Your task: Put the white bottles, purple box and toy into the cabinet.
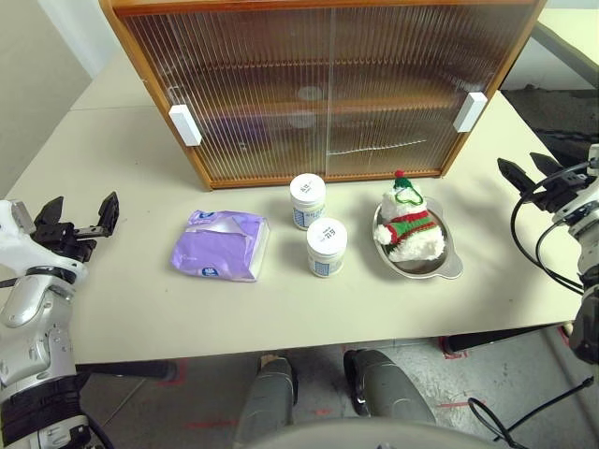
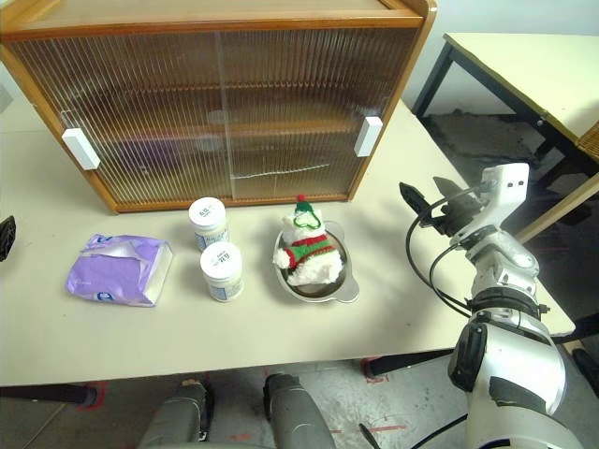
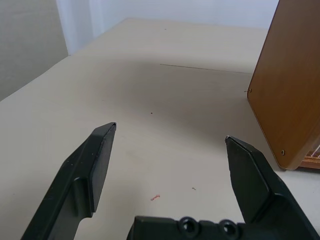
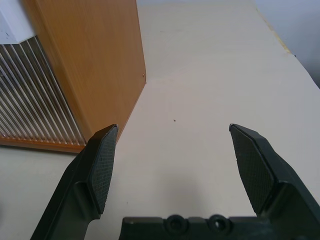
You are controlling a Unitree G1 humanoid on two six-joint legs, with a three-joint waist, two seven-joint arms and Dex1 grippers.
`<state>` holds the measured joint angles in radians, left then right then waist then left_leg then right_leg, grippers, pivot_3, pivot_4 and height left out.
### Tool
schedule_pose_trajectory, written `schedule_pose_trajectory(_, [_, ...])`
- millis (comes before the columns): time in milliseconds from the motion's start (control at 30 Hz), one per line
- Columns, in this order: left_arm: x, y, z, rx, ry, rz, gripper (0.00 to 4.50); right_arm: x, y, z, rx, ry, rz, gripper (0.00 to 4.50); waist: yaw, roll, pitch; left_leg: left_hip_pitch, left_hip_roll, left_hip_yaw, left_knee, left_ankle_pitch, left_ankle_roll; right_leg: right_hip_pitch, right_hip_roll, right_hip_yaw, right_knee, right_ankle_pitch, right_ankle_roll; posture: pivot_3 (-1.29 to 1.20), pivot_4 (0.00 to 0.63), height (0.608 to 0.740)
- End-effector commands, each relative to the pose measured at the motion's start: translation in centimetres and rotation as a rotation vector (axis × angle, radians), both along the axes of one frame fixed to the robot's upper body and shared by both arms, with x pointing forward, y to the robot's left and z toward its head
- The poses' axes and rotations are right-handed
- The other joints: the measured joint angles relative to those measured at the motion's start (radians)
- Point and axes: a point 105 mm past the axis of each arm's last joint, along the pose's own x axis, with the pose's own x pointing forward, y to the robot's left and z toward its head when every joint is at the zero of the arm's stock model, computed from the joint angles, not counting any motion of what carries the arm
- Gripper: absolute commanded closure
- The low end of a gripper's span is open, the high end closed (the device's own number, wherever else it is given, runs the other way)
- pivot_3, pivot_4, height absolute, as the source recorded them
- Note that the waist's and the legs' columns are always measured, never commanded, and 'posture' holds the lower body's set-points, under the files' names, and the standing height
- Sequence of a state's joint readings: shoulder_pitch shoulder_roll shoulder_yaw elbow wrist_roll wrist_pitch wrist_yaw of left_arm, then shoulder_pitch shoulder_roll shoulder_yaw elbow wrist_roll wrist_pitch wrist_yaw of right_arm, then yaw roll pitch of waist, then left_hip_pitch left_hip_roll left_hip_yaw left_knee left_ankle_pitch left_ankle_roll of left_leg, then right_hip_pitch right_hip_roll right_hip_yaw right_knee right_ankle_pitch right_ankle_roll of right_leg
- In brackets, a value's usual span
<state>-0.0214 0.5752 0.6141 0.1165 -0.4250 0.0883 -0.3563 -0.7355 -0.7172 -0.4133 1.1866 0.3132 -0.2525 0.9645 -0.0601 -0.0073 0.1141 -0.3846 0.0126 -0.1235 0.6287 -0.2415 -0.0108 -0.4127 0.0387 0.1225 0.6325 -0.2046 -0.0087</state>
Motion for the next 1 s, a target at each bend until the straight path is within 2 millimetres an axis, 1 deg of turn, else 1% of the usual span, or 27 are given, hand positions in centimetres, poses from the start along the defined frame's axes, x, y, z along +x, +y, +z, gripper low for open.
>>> schedule_pose_trajectory(33, [0.8, 0.0, -0.2, -0.002, 0.02, -0.015, 0.0, 0.0, 0.2, -0.1, 0.021, -0.014, 0.007, 0.04, -0.001, 0.0, -0.001, 0.0, 0.0, 0.0, 0.0, 0.0, 0.0, 0.0, 0.0, 0.0, 0.0, 0.0, 0.0, -0.14, 0.098, 0.74])
schedule_pose_trajectory(67, [1.2, -0.1, -0.1, -0.001, 0.018, -0.028, 0.0, 0.1, 0.5, 0.0, 0.029, -0.019, 0.021, 0.04, -0.002, 0.0, -0.002, 0.0, 0.0, 0.0, 0.0, 0.0, 0.0, 0.0, 0.0, 0.0, 0.0, 0.0, 0.0, -0.14, 0.098, 0.74])
schedule_pose_trajectory(133, [1.4, -0.1, 0.0, 0.01, 0.025, -0.049, 0.0, -0.2, 0.9, 0.0, 0.036, -0.022, 0.061, 0.04, -0.003, 0.0, -0.003, 0.001, 0.0, 0.001, 0.002, 0.001, 0.001, 0.001, 0.001, 0.0, 0.001, 0.001, 0.0, -0.14, 0.094, 0.74])
schedule_pose_trajectory(233, [0.9, 0.3, 0.3, 0.03, 0.036, -0.055, 0.0, -0.9, 1.1, -0.4, 0.049, -0.013, 0.11, 0.04, -0.01, 0.001, -0.004, 0.0, 0.001, 0.001, 0.005, 0.0, 0.001, 0.002, 0.001, 0.0, 0.001, 0.002, 0.001, -0.13, 0.091, 0.74])
schedule_pose_trajectory(267, [0.4, 0.4, 0.4, 0.037, 0.032, -0.043, 0.0, -1.4, 1.3, -0.3, 0.08, -0.025, 0.16, 0.04, -0.012, 0.0, -0.005, 0.0, 0.0, 0.001, 0.005, 0.0, 0.002, 0.002, 0.001, 0.0, 0.0, 0.002, 0.001, -0.12, 0.084, 0.74])
schedule_pose_trajectory(333, [-0.2, 0.1, 1.1, 0.035, 0.01, -0.034, 0.0, -2.3, 3.0, 0.8, 0.148, -0.056, 0.334, 0.04, -0.018, 0.001, -0.006, -0.001, 0.0, 0.002, 0.006, -0.001, 0.003, 0.002, 0.001, 0.0, 0.0, 0.002, 0.001, -0.14, 0.093, 0.74])
schedule_pose_trajectory(400, [-0.1, -0.4, 1.7, 0.043, -0.002, -0.053, 0.0, -2.8, 4.9, 2.3, 0.192, -0.094, 0.479, 0.04, -0.025, 0.001, -0.006, -0.002, 0.0, 0.003, 0.008, -0.002, 0.004, 0.002, 0.002, 0.0, 0.0, 0.001, 0.001, -0.15, 0.094, 0.74])
schedule_pose_trajectory(467, [0.1, -0.6, 1.7, 0.048, 0.007, -0.076, 0.0, -3.2, 6.6, 3.4, 0.219, -0.102, 0.575, 0.04, -0.033, 0.001, -0.006, -0.002, -0.001, 0.005, 0.013, -0.002, 0.004, 0.002, 0.005, 0.0, 0.001, 0.002, 0.002, -0.16, 0.095, 0.74])
schedule_pose_trajectory(533, [0.5, -0.9, 2.2, 0.046, 0.005, -0.098, 0.0, -3.8, 8.7, 4.5, 0.21, -0.103, 0.681, 0.04, -0.041, 0.001, -0.006, 0.001, -0.001, 0.005, 0.015, -0.002, 0.004, 0.007, 0.007, 0.0, 0.001, 0.003, 0.001, -0.17, 0.104, 0.74])
schedule_pose_trajectory(633, [1.1, -1.6, 3.2, 0.05, 0.003, -0.144, 0.0, -4.6, 10.9, 5.2, 0.188, -0.073, 0.783, 0.04, -0.046, 0.0, -0.006, 0.005, -0.002, 0.003, 0.017, -0.002, 0.004, 0.012, 0.008, 0.0, 0.001, 0.003, 0.001, -0.16, 0.096, 0.74])
schedule_pose_trajectory(667, [1.2, -1.7, 3.6, 0.051, -0.003, -0.151, 0.39, -4.9, 11.7, 5.2, 0.182, -0.063, 0.811, 0.0, -0.047, 0.0, -0.006, 0.005, -0.001, 0.002, 0.018, -0.002, 0.004, 0.012, 0.008, 0.0, 0.001, 0.002, 0.003, -0.16, 0.095, 0.74])
schedule_pose_trajectory(700, [1.3, -1.9, 4.0, 0.049, -0.01, -0.159, 0.59, -5.1, 12.4, 5.2, 0.173, -0.052, 0.839, 0.0, -0.047, 0.0, -0.006, 0.005, -0.001, 0.001, 0.019, -0.001, 0.004, 0.012, 0.009, -0.001, 0.001, 0.002, 0.003, -0.16, 0.096, 0.74])
schedule_pose_trajectory(767, [1.7, -2.4, 4.5, 0.048, -0.013, -0.178, 1.28, -5.6, 13.9, 4.8, 0.135, -0.018, 0.891, 0.0, -0.049, 0.0, -0.006, 0.005, -0.001, 0.001, 0.02, -0.001, 0.003, 0.013, 0.009, -0.001, 0.001, 0.002, 0.003, -0.16, 0.096, 0.74])
schedule_pose_trajectory(833, [2.5, -3.3, 4.8, 0.063, -0.01, -0.212, 1.99, -6.0, 14.9, 3.6, 0.038, 0.02, 0.923, 0.0, -0.049, 0.0, -0.006, 0.005, -0.001, 0.001, 0.021, -0.001, 0.003, 0.013, 0.009, -0.001, 0.001, 0.002, 0.003, -0.15, 0.092, 0.74])
schedule_pose_trajectory(867, [2.7, -3.6, 4.9, 0.067, -0.01, -0.223, 2.35, -6.1, 15.1, 3.3, 0.005, 0.03, 0.931, 0.0, -0.048, 0.0, -0.007, 0.004, -0.001, 0.0, 0.021, -0.001, 0.003, 0.013, 0.009, -0.001, 0.001, 0.002, 0.003, -0.15, 0.092, 0.74])
schedule_pose_trajectory(900, [3.3, -4.2, 5.2, 0.065, -0.018, -0.241, 2.66, -6.2, 15.2, 3.3, 0.003, 0.022, 0.932, 0.0, -0.048, 0.0, -0.007, 0.004, -0.001, 0.0, 0.022, -0.001, 0.003, 0.013, 0.009, -0.001, 0.001, 0.003, 0.002, -0.15, 0.09, 0.74])
schedule_pose_trajectory(967, [3.8, -4.8, 5.5, 0.061, -0.027, -0.257, 3.45, -6.1, 15.2, 3.5, 0.017, 0.007, 0.927, 0.0, -0.046, 0.0, -0.007, 0.003, -0.002, 0.0, 0.023, -0.002, 0.004, 0.012, 0.009, -0.001, 0.001, 0.004, 0.0, -0.15, 0.09, 0.74])
schedule_pose_trajectory(1000, [4.3, -5.6, 5.5, 0.068, -0.021, -0.28, 3.87, -6.1, 15.3, 3.6, 0.019, -0.006, 0.927, 0.0, -0.047, 0.0, -0.007, 0.003, -0.002, 0.0, 0.023, -0.002, 0.004, 0.012, 0.009, -0.001, 0.001, 0.004, 0.0, -0.15, 0.084, 0.74])
